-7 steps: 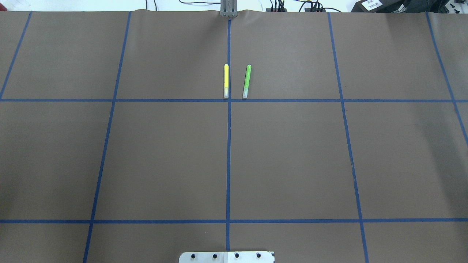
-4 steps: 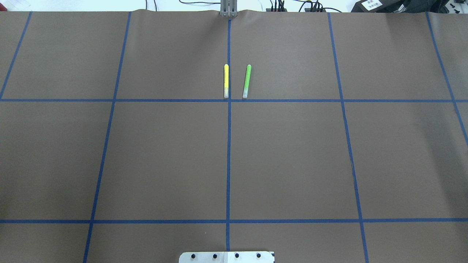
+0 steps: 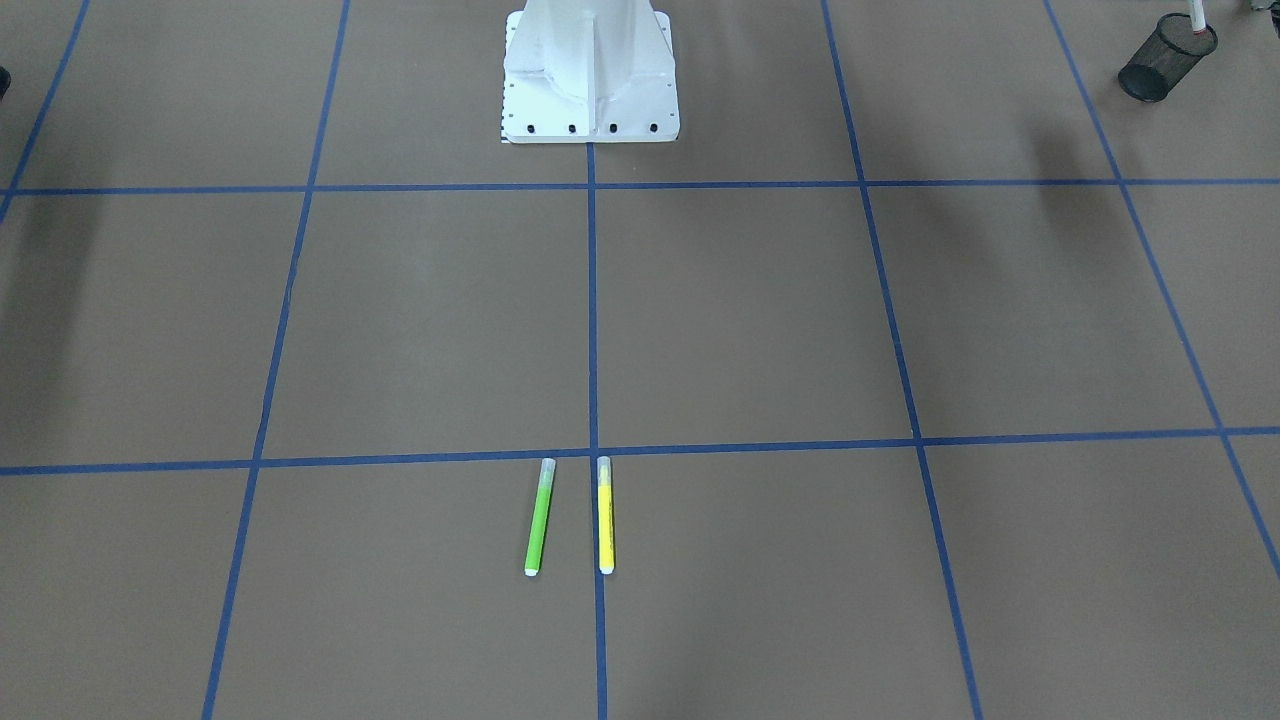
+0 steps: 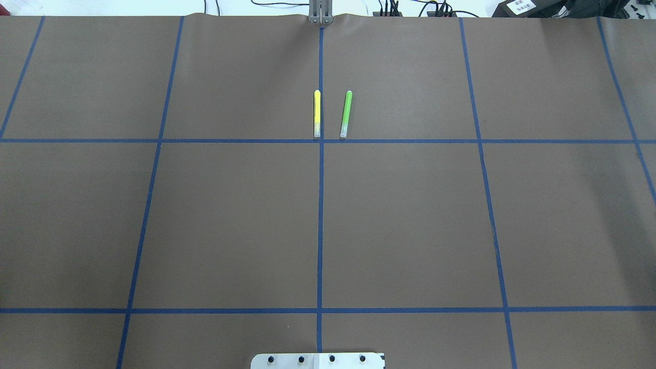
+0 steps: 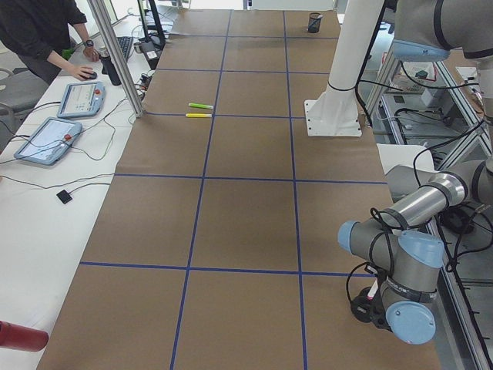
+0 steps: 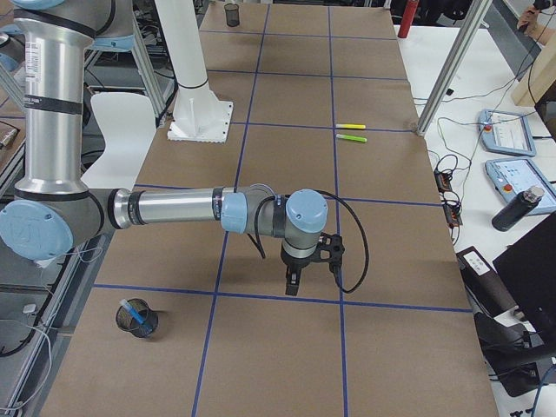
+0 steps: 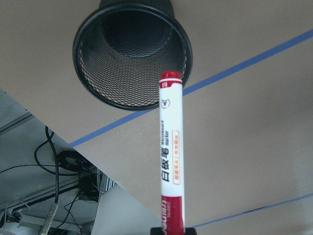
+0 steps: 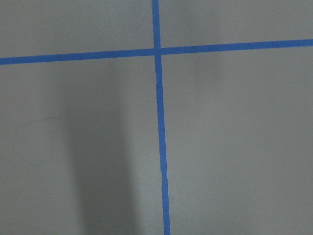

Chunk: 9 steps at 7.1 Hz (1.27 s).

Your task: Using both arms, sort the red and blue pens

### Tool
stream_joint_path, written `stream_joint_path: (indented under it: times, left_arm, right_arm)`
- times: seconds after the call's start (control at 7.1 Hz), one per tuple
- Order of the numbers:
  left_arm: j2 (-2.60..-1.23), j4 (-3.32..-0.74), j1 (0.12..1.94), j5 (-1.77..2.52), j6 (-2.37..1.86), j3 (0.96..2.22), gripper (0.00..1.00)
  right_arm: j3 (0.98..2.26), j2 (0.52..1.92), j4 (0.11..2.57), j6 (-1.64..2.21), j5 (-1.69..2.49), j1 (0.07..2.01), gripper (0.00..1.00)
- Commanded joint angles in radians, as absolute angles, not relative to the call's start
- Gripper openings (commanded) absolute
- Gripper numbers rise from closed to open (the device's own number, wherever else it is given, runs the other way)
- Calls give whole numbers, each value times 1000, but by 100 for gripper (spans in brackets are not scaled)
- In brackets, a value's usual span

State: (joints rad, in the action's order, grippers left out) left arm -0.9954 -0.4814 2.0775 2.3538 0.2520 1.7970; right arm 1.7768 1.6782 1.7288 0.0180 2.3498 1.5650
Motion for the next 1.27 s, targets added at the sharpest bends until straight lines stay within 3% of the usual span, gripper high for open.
stream_joint_path:
  times: [0.0,0.42,0.56,0.7,1.13]
  left_arm:
    - [-997,-486,2079,2353,218,1775,0]
    - [-1005,-497,2080,2352,210,1737,0]
    - [-1012,-502,2080,2352,184,1729,19]
    - [-1009,-530,2095,2350,183,1730,99]
    - [-1032,-548,2100,2350,161,1730,100]
  right_arm:
    - [1782,1678,1729,17,2349,1565,100]
    - [1784,1678,1729,17,2349,1565,100]
    - [1784,1678,1729,17,2349,1565,100]
    - [1784,1678,1729,17,2350,1565,100]
    - [1789,1677,1730,3,2353,1565,100]
